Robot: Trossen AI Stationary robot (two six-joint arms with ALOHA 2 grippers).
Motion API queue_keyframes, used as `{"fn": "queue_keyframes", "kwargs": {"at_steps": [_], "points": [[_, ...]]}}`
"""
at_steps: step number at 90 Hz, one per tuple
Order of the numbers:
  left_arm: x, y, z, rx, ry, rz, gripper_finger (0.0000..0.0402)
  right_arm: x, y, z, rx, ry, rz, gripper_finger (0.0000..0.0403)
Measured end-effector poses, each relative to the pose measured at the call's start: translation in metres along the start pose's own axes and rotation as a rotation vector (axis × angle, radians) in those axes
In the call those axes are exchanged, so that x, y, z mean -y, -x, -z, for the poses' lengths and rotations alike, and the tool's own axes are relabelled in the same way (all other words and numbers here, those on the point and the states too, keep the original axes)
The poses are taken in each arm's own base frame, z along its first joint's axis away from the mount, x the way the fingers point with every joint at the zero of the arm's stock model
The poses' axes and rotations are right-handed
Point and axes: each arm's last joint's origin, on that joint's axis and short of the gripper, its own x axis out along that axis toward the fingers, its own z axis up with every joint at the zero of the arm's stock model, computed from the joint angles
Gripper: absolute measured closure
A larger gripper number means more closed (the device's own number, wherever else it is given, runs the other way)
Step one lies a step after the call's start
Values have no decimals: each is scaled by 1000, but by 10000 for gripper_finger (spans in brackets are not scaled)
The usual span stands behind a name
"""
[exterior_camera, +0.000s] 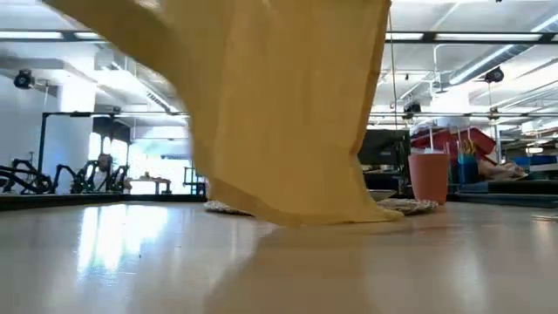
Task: Set table place
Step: Fold the yellow table napkin
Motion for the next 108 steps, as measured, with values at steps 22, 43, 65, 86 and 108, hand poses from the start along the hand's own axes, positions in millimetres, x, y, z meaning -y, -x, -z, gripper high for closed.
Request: {"fn": "queue_keyframes", "kwargs": {"at_steps": [22,43,65,86,108], "points": [[-17,-3,29,-131,35,-98,401,-1,-42,-1,69,65,-114,403],[-38,-15,74,-379,91,-219,402,-7,-109,4,40,172,-131,403],[-49,-35,137,-727,94,-333,402,-21,-196,1,205,207,-201,403],[-69,-26,168,-860,156,-445,402,-42,-252,18,171,279,-308,398],[-93,-16,214,-1136,172,-597,402,-55,-267,33,72,284,-391,330]]}}
